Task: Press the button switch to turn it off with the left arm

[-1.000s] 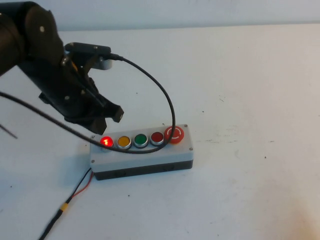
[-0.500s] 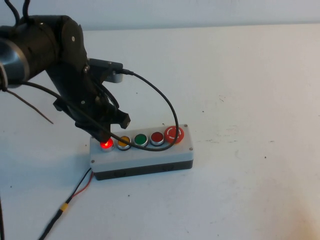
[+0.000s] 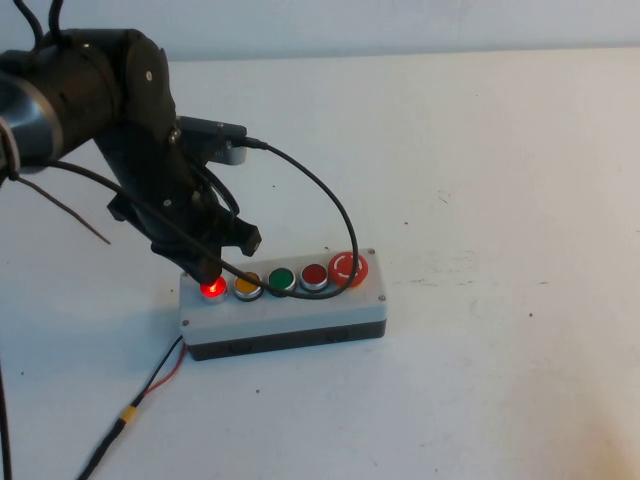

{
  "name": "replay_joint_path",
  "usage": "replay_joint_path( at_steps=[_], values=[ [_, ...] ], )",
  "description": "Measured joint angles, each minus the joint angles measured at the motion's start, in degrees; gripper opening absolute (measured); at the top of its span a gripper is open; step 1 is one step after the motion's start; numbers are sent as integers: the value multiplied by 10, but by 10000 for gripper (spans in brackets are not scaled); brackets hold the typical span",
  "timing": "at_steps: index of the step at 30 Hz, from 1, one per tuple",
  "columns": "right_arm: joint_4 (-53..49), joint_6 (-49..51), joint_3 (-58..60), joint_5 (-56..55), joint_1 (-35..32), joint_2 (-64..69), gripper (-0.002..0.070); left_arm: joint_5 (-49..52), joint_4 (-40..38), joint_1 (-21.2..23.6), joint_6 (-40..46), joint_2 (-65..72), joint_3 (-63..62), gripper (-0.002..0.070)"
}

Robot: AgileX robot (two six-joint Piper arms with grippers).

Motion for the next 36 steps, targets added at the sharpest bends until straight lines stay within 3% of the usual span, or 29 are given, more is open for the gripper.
replay_joint_path(
  at_steps=[12, 18, 29, 36],
  values=[
    [0, 0, 0, 0, 0, 0, -16, 2, 0, 0, 14, -1, -2, -2],
    [0, 0, 0, 0, 0, 0, -16, -66, 5, -1, 15, -107, 32, -2],
    [0, 0, 0, 0, 0, 0, -16, -300, 0, -9, -9, -499, 326, -2],
    [0, 0, 0, 0, 0, 0, -16, -422, 16, -9, -38, -664, 505, -2]
  ],
)
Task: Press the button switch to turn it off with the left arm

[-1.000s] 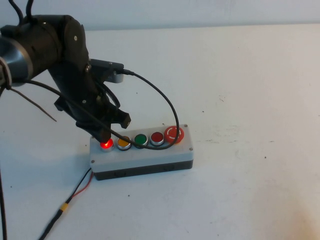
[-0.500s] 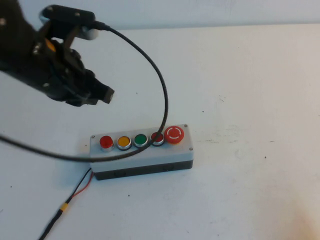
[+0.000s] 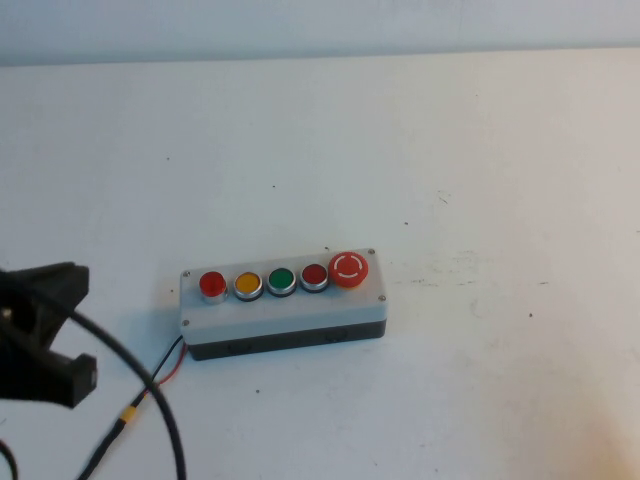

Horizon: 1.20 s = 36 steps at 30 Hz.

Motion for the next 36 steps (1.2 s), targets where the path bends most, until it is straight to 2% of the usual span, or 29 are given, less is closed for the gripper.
replay_joint_path(
  at_steps=[5, 15, 21, 26, 31, 36],
  values=[
    [0, 0, 0, 0, 0, 0, -16, -10, 61, 0, 0, -72, 59, -2],
    [0, 0, 0, 0, 0, 0, -16, -18, 93, 0, -1, -95, 87, -2],
    [0, 0, 0, 0, 0, 0, -16, -182, 105, 3, 15, -177, 171, -2],
    [0, 0, 0, 0, 0, 0, -16, -299, 93, 46, 27, -292, 255, -2],
    [0, 0, 0, 0, 0, 0, -16, -345, 41, 109, 48, -362, 329, -2],
    [0, 0, 0, 0, 0, 0, -16, -348, 31, 120, 51, -401, 380, -2]
  ],
)
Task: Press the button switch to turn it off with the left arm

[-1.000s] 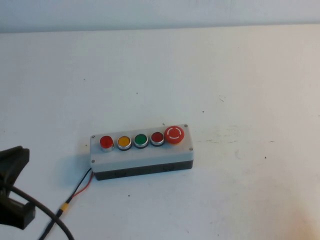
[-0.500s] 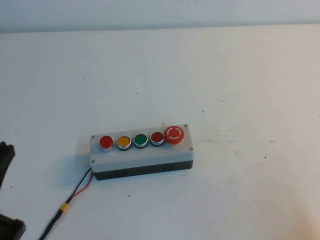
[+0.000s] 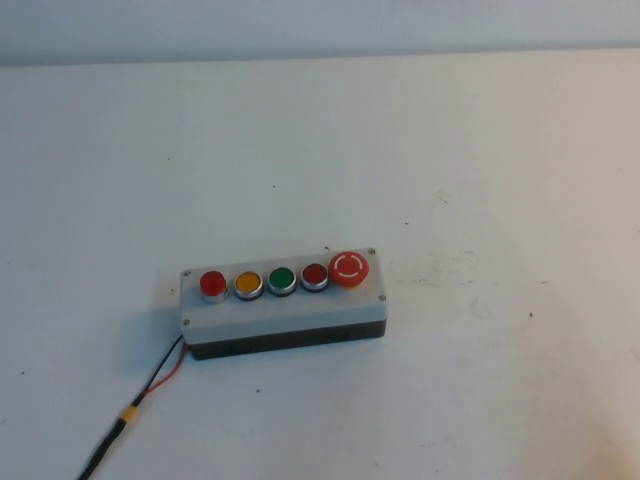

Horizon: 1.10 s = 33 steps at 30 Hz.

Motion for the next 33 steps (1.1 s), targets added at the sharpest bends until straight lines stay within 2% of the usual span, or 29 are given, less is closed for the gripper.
replay_joint_path(
  at_steps=[6, 12, 33],
  values=[
    [0, 0, 0, 0, 0, 0, -16, 148, -7, 0, -4, -6, 4, -2],
    [0, 0, 0, 0, 0, 0, -16, 290, -4, 0, -47, -6, 4, -2],
    [0, 0, 0, 0, 0, 0, -16, 299, -2, 0, -53, -6, 4, -2]
  ],
)
